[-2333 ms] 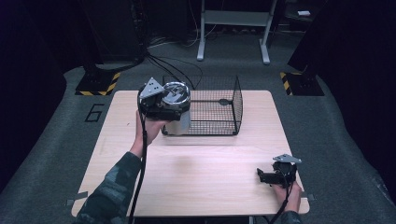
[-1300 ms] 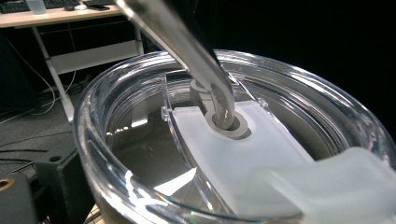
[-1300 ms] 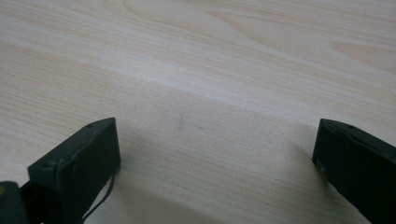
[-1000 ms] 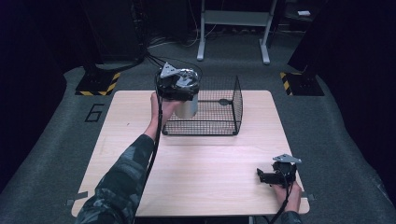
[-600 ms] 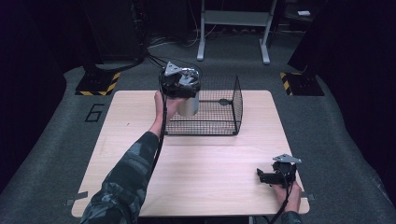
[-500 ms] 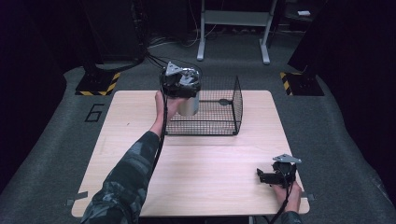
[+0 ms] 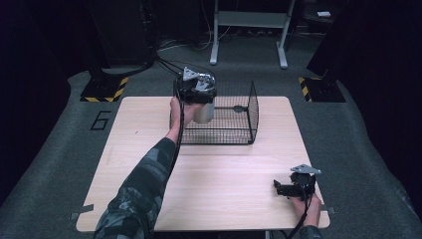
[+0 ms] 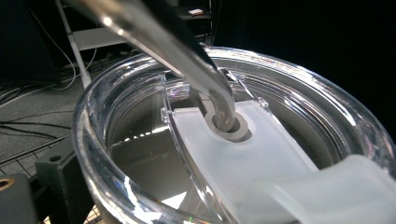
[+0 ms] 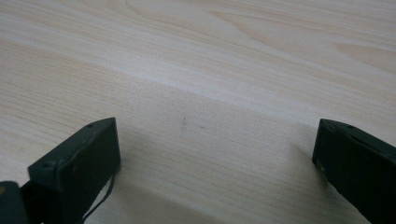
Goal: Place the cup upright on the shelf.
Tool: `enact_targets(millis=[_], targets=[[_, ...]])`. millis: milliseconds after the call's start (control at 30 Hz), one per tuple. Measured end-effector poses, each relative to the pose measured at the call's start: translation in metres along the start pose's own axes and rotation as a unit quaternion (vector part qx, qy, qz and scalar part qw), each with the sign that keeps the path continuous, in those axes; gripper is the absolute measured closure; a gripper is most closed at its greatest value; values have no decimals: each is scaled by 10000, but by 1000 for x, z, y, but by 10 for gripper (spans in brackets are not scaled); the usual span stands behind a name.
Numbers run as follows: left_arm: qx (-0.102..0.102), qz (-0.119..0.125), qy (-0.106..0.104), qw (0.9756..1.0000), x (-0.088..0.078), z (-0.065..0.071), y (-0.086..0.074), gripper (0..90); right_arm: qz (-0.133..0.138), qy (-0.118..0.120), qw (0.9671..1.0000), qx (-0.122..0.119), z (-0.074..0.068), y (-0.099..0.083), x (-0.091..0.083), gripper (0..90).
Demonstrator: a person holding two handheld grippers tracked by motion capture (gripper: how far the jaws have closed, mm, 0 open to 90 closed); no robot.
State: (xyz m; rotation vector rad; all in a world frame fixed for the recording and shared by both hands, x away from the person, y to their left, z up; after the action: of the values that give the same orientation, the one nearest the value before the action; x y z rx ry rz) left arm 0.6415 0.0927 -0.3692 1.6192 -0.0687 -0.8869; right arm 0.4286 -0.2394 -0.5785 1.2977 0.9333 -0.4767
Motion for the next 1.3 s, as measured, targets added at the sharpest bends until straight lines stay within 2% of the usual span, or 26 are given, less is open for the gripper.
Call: enact_targets(millis=[400,500,833,1067,1300], targets=[[-129,-154,8,9998,19,2,-9,31,5,1,10000,-2,0,0,0,4],[-106,-266,6,9996,23,1,-13,31,6,1,10000,-3,0,0,0,4],[-109,-395,-12,9992,32,3,-19,31,-1,5,10000,15,-1,0,0,4],[-193,-513,-20,9985,40,2,-26,31,-5,6,10000,-5,-1,0,0,4],[-147,-578,-29,9982,44,5,-27,31,-57,28,10000,-72,-1,-1,-1,4]])
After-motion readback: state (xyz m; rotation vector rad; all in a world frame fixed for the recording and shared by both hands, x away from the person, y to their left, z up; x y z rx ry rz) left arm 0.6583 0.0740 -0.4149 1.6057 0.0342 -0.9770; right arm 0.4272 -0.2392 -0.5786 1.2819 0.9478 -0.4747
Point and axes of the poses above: each handheld gripper's, and its own axes: x roughly forward along the jaws, y roughly out of its top, z roughly to its right, the point moved 7 cm from there along x, roughly forward along the jaws, and after that the axes turned 10 degrees about -z, right-handed, at the moved point
